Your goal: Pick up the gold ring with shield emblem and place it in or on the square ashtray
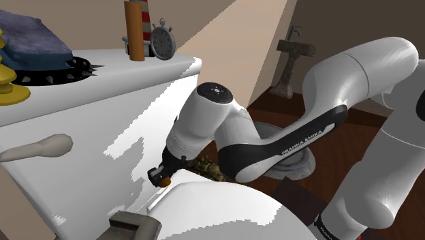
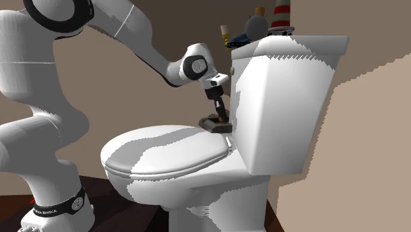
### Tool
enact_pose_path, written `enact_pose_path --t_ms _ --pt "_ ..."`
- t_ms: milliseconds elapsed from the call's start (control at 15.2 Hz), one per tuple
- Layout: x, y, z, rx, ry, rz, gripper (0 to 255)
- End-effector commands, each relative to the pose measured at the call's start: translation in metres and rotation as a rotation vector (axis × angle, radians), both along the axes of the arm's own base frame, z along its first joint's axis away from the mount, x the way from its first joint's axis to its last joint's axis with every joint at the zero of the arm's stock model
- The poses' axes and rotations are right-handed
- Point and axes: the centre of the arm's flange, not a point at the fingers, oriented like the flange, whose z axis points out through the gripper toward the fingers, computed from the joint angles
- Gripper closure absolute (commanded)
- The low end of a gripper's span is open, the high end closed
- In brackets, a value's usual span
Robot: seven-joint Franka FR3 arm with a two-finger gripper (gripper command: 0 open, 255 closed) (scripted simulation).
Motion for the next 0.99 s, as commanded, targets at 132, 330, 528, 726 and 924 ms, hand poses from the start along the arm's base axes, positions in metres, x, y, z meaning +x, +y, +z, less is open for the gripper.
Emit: enact_pose_path --t_ms 132,330,528,726,924 --pt "0.000 0.000 0.021 0.000 0.001 0.000 255" --pt "0.000 0.014 0.030 0.000 0.001 0.000 255" --pt "-0.001 0.053 0.030 0.000 0.001 0.000 255" --pt "-0.001 0.093 0.031 0.000 0.001 0.000 255" --pt "-0.002 0.132 0.031 0.000 0.001 0.000 255"
